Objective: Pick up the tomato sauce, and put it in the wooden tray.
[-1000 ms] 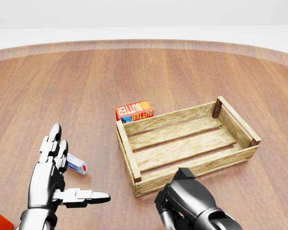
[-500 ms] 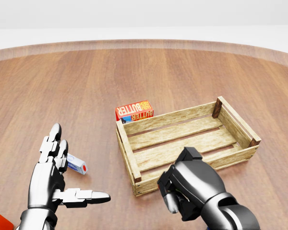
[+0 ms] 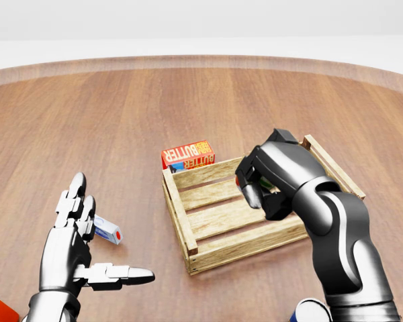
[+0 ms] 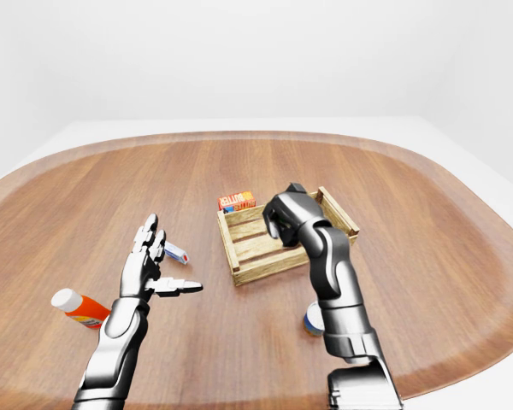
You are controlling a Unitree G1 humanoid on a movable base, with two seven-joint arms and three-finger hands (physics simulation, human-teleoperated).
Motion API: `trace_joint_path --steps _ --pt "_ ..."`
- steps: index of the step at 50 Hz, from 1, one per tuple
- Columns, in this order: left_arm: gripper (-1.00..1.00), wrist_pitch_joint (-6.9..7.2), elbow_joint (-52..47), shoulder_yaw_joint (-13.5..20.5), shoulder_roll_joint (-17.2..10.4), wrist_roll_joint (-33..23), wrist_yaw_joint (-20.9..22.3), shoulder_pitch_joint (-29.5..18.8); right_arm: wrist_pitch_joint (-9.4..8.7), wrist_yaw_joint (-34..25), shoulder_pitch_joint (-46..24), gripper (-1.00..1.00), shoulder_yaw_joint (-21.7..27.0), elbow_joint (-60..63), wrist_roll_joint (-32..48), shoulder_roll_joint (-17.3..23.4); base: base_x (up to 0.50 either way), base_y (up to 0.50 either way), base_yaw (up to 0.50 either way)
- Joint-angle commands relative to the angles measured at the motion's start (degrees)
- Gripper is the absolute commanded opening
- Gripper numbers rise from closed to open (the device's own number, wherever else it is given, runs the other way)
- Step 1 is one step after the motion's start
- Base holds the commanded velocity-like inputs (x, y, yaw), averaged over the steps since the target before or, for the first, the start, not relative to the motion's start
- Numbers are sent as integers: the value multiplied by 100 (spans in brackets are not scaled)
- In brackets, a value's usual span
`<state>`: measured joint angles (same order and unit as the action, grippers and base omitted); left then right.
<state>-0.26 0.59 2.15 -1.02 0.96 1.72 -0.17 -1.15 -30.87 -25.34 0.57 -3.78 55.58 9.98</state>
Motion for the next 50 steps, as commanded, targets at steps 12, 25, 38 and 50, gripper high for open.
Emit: trace_joint_path --steps 12,25,38,50 --pt "100 20 38 19 -8 36 8 -45 615 2202 -3660 -100 -147 -6401 -441 587 0 0 0" --pt "100 39 17 20 -6 52 12 -38 615 2459 -3973 -100 -278 -7395 174 311 0 0 0" --pt "100 43 28 24 -9 65 14 -54 615 2497 -3695 -100 -145 -7563 992 237 0 0 0" --pt "100 40 21 21 -10 65 13 -50 615 2572 -3719 -100 -150 -7590 1828 207 0 0 0"
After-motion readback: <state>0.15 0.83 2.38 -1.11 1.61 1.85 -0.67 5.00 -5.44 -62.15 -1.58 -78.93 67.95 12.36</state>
